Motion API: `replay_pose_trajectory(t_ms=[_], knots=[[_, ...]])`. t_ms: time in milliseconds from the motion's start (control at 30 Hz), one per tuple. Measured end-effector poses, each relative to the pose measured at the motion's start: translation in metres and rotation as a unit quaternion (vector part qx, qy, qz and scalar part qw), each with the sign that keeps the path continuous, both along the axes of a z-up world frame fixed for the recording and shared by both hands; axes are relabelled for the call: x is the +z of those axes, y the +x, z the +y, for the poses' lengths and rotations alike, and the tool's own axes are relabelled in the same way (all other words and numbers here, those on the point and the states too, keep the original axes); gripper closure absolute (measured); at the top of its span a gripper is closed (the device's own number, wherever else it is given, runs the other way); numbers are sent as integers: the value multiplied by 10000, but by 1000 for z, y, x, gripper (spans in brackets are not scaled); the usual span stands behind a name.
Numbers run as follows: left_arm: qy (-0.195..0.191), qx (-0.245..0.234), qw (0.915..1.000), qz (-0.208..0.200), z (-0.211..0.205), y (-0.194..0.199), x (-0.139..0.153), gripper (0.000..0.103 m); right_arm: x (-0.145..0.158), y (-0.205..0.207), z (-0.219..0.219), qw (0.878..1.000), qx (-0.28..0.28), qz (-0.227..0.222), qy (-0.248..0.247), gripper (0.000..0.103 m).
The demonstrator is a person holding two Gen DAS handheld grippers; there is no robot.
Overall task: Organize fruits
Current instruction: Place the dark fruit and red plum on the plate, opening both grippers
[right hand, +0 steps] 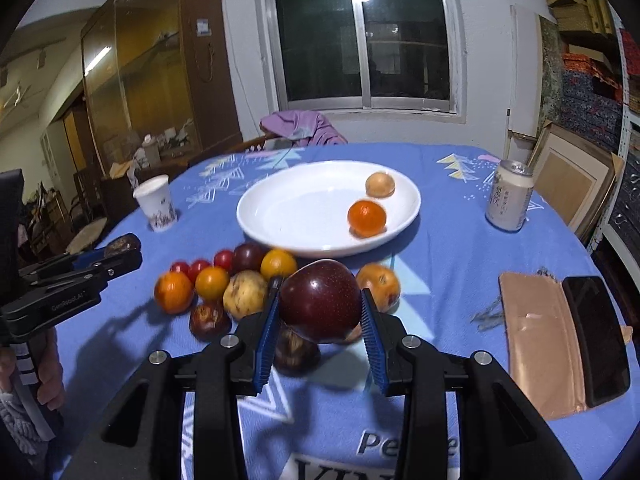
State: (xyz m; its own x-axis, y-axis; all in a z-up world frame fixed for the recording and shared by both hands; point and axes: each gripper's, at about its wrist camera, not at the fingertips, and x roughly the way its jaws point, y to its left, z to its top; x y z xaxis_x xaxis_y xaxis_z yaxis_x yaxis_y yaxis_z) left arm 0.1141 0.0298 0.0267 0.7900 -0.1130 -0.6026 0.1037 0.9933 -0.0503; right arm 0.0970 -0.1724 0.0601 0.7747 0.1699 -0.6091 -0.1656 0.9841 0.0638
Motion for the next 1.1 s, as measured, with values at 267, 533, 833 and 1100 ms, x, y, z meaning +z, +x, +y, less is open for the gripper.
replay_pose_trajectory(t_ms=[267, 533, 833, 1100], knots=[[-69, -135, 9999, -78, -31, 81, 36, 63, 52, 77, -6, 9995, -187, -241, 57, 64], [118, -323, 9985, 437, -65, 151, -7, 63, 14, 180, 15, 9986, -184, 484, 56, 64], [10, -481, 9941, 973, -70, 186, -42, 62, -47, 235, 21, 9895, -308, 1412, -62, 63], [159, -476, 9932, 1055, -77, 189, -43, 39, -45, 233, 16, 9897, -354, 1386, 12, 43]])
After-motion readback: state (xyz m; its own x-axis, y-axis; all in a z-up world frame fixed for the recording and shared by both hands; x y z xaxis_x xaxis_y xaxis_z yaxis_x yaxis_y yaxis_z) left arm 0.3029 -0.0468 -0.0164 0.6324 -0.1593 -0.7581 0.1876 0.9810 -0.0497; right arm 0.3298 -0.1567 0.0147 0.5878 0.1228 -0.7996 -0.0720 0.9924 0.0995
